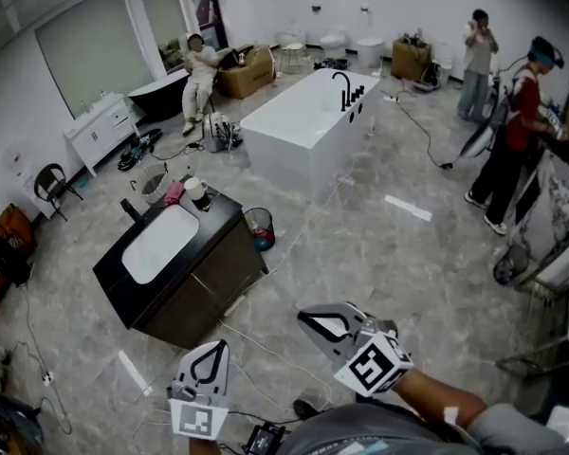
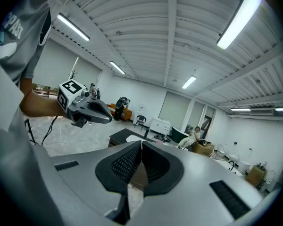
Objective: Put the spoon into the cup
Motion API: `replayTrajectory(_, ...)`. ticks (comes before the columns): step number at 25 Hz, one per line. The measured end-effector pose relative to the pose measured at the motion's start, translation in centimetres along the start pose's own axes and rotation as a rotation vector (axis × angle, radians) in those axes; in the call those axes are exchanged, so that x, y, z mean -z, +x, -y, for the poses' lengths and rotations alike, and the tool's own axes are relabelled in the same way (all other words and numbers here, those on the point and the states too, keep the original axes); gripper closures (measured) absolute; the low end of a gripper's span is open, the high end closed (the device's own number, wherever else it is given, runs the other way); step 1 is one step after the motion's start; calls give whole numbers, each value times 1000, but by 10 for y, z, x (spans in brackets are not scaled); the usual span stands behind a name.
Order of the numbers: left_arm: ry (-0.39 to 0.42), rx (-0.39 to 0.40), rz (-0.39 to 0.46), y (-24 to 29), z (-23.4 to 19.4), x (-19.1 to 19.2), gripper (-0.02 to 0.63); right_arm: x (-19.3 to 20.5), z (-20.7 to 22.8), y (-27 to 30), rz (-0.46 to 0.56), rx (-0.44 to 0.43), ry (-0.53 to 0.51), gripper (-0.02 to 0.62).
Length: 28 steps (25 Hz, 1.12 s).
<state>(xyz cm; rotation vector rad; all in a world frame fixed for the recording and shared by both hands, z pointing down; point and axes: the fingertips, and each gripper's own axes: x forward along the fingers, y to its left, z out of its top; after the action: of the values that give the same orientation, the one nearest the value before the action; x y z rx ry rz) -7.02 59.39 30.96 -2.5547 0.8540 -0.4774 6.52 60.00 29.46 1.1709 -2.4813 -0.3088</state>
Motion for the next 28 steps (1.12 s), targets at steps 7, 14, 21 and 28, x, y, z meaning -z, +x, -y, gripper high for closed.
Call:
replayTrajectory(7,-12,33,17,12,-20,7,603,-2,12,19,-17,41,9,563)
replayTrajectory(14,-8,80,51,16,-37,20,603,-3,15,39,-30,97,24,563)
replayTrajectory(21,-31,102,81,20,-47,29,603,-2,11,51,-73,95,24,563)
replayTrajectory(28,-49,70,52,32,-61,36,603,1,31,73,-52,54,21,563)
